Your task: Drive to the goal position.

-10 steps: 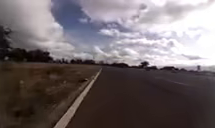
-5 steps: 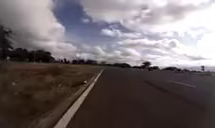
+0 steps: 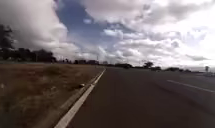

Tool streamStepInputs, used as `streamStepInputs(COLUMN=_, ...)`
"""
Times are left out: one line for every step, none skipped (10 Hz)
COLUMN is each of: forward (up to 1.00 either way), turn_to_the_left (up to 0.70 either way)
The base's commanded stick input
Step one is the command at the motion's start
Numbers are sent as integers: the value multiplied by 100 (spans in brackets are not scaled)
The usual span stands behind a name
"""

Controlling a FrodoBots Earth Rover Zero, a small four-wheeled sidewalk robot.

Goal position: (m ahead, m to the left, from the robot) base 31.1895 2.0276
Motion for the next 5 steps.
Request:
streamStepInputs(forward=98, turn_to_the_left=-32)
streamStepInputs(forward=99, turn_to_the_left=-32)
streamStepInputs(forward=100, turn_to_the_left=-32)
streamStepInputs(forward=100, turn_to_the_left=-20)
streamStepInputs(forward=100, turn_to_the_left=-4)
